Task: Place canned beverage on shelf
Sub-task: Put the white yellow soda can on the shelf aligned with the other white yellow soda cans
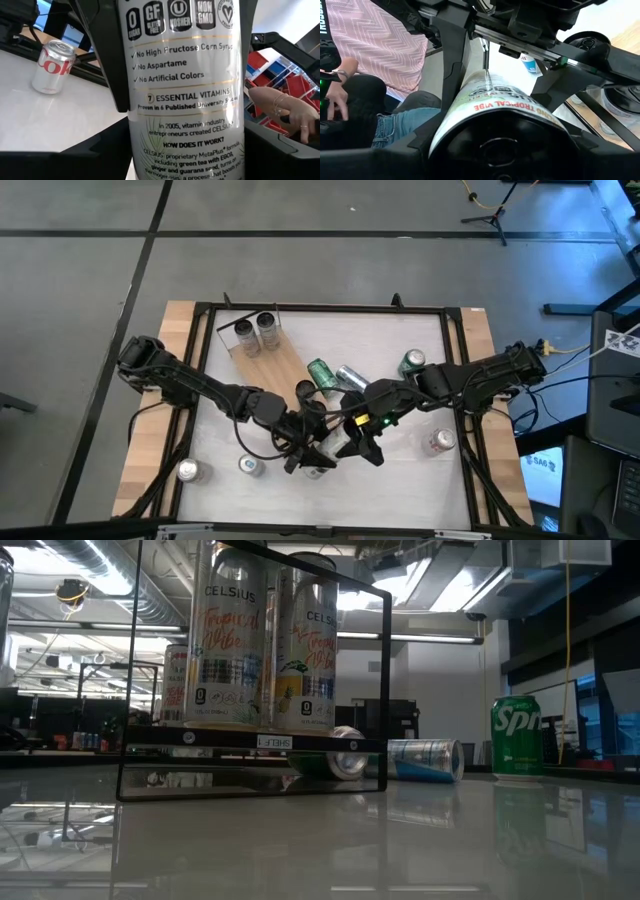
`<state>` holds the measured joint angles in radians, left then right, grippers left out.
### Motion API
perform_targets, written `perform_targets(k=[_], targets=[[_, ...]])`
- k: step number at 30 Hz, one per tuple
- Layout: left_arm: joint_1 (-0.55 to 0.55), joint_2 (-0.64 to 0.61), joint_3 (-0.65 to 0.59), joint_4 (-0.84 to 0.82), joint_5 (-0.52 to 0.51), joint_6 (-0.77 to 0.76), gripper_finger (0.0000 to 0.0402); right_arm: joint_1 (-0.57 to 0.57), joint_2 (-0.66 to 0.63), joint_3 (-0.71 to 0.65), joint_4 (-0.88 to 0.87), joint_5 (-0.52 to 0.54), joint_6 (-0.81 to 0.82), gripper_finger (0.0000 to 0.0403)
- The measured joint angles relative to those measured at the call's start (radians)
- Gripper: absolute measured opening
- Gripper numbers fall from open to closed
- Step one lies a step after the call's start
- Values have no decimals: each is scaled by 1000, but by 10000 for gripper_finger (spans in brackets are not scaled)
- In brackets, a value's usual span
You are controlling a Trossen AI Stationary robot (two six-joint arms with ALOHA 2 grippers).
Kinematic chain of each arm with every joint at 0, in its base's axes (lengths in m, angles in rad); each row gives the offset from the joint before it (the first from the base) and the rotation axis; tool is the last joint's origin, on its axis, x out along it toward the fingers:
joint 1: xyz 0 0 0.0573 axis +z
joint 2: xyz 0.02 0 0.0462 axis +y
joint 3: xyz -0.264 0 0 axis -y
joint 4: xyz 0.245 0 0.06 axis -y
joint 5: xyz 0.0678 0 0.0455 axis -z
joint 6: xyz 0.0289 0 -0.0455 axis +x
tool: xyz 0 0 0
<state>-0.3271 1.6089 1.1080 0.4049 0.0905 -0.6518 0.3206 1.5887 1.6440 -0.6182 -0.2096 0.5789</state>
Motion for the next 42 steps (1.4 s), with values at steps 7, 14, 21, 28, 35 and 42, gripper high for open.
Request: perform_targets(k=[7,14,21,28,35,42], targets=[[0,0,0,-2,-6,-2,274,-1,0,0,9,16,0,255],[0,0,1,-1,2,-27,229,-1,0,0,22,16,3,271],[0,0,1,0,6,-24,229,-1,0,0,22,14,2,282],[0,0,1,0,6,-19,233,0,0,0,21,30,1,283],[0,0,1,0,7,-18,234,0,0,0,24,30,-3,283],[0,0,1,-10,12,8,234,-1,0,0,57,14,-36,312]])
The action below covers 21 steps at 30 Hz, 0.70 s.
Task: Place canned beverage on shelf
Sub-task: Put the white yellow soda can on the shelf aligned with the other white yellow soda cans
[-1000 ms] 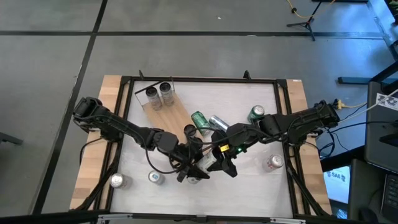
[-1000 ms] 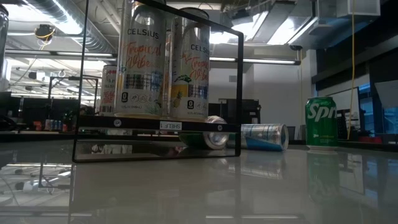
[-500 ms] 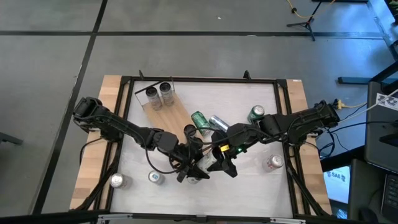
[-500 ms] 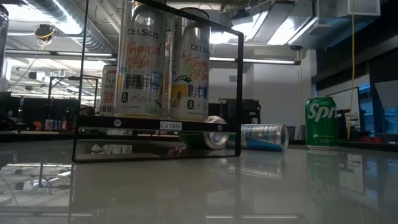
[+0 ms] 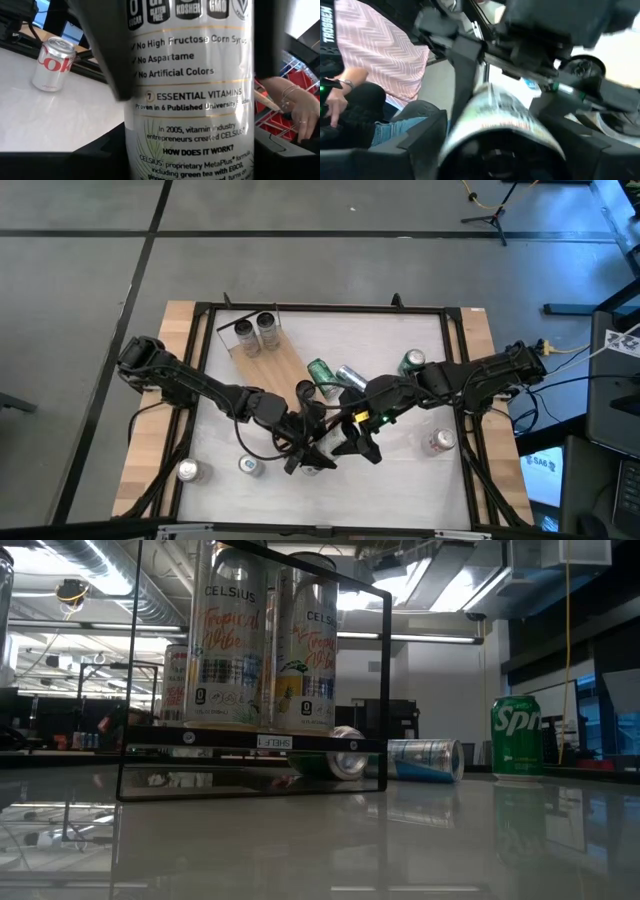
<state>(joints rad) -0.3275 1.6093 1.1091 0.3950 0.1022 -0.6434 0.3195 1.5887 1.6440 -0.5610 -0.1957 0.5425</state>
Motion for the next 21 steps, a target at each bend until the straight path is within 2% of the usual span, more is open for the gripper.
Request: perform_targets(k=[7,14,21], targets=[[-1,-2,0,0,1,-1,235,0,0,1,26,-53,31,372],[1,-32,1,23,-5,32,235,-1,-7,97,-24,-51,-29,380],[6,-162,-3,-55,-54,123,235,1,-28,315,-273,99,-196,379]])
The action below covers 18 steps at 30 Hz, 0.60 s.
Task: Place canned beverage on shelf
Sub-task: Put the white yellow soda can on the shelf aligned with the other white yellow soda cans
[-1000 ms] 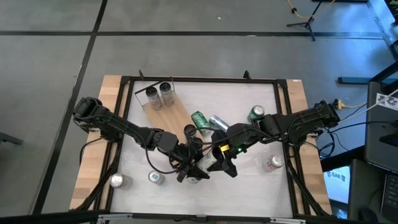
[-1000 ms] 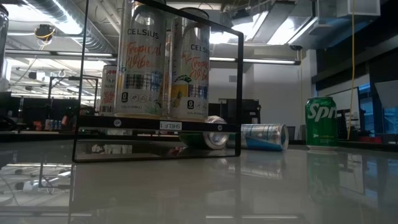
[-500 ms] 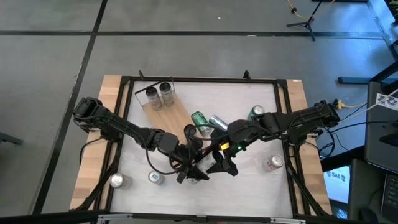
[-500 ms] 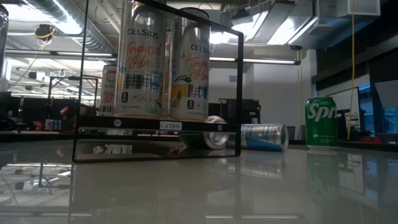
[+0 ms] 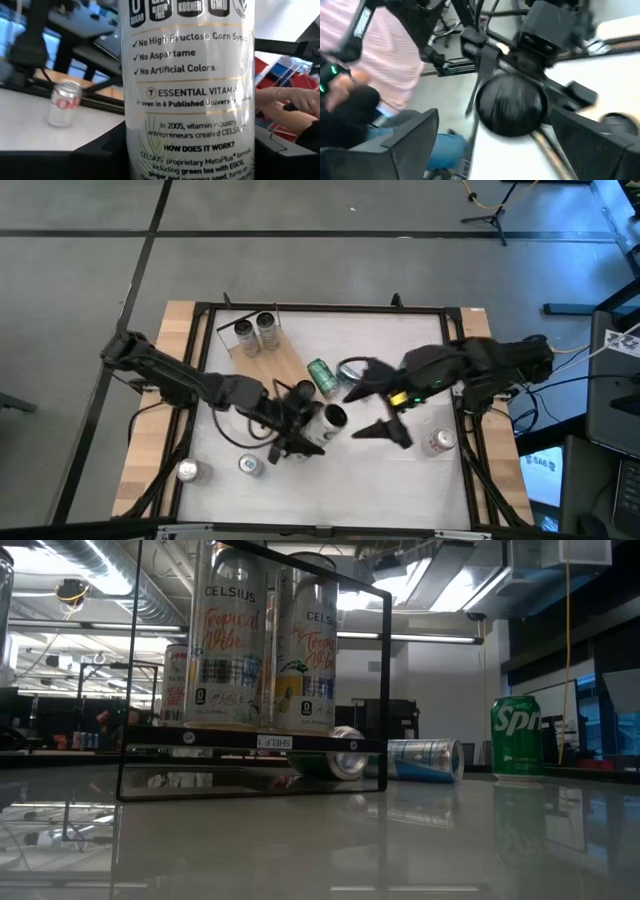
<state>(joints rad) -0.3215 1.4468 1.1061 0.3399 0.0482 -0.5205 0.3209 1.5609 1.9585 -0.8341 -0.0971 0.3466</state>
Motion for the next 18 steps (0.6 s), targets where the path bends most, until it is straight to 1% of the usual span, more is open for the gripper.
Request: perform_targets(k=[4,9,12,14,16,18], targets=[[1,-127,0,-151,-114,93,235,1,-1,74,-141,126,-92,380],[-13,-275,0,-344,-274,204,235,-2,-29,78,-241,224,-199,380],[-29,-365,0,-437,-336,242,235,-2,-38,77,-286,321,-225,380],[-50,-408,2,-494,-407,265,235,-3,-38,65,-310,372,-234,380],[-72,-442,2,-570,-487,276,235,-12,-41,45,-324,391,-251,380],[-94,-465,-19,-606,-562,271,235,-28,-57,12,-333,389,-253,380]])
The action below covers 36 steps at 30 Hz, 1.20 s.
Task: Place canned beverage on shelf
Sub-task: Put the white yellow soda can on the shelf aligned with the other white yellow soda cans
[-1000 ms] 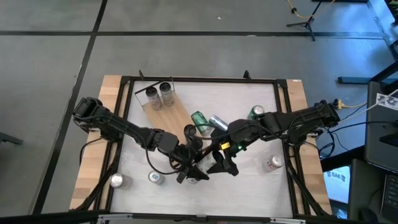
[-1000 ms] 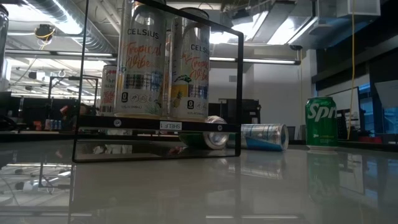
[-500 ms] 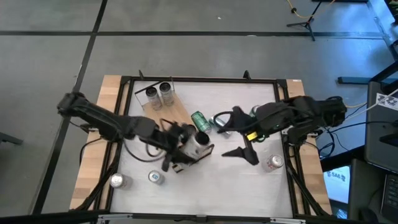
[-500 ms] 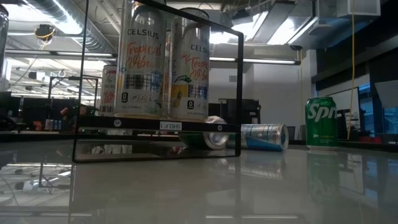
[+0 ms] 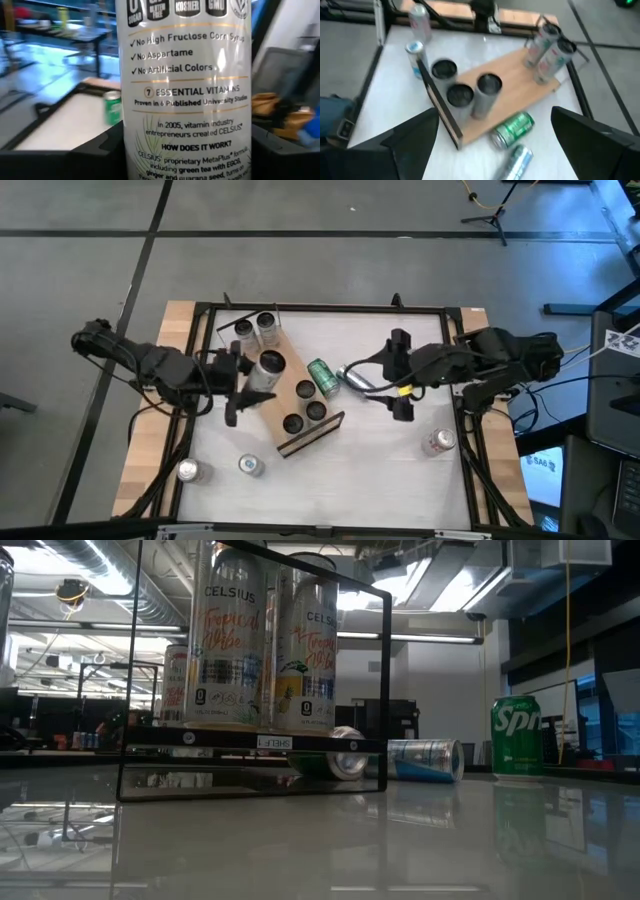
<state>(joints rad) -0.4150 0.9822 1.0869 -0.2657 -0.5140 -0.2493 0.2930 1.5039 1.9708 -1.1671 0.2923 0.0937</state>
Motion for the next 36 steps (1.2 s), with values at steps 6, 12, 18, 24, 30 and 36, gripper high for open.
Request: perform_targets(k=[6,12,18,24,30,36], targets=[[-27,-55,-230,77,-93,-87,235,-94,-63,-182,56,-35,25,381],[-26,-116,-545,423,-100,-131,235,-177,-153,-409,307,-205,33,381],[-13,-181,-807,700,-103,-98,235,-214,-179,-548,561,-251,35,381],[-1,-150,-968,986,-100,46,235,-218,-121,-594,817,-232,29,381],[-1,-111,-1021,1105,-100,132,235,-217,-71,-594,929,-235,29,381],[16,-42,-1021,1139,-97,157,235,-217,-53,-593,944,-236,28,381]])
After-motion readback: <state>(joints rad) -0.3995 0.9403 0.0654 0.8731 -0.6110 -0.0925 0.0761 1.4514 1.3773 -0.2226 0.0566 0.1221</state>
